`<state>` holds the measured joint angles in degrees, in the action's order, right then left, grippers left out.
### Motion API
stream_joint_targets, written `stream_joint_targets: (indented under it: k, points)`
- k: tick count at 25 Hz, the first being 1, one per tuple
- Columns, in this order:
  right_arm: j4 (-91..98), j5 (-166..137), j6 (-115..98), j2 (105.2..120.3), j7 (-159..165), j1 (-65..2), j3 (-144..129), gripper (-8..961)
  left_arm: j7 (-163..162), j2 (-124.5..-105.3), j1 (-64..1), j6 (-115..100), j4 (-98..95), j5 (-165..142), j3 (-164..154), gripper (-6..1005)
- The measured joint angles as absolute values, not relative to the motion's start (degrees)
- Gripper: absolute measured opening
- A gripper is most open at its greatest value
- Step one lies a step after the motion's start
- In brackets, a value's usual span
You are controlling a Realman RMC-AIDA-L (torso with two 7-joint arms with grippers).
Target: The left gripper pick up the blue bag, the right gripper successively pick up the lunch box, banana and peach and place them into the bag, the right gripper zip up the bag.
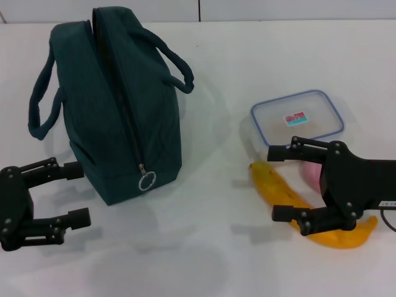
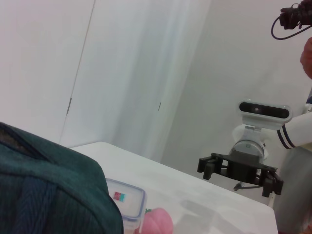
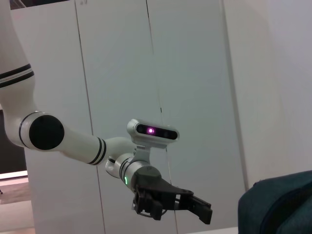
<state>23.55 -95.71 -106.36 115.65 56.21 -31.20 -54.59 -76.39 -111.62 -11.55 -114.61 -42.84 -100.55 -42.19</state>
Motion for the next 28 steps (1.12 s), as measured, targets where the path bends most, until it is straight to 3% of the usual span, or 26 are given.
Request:
stream_joint_targets:
  k: [28]
  points:
    - [23.6, -95.71, -106.38, 115.43, 56.31, -31.2, -54.35, 886, -77.48, -111.77, -12.73, -114.47, -43.14, -93.65, -41.95, 887]
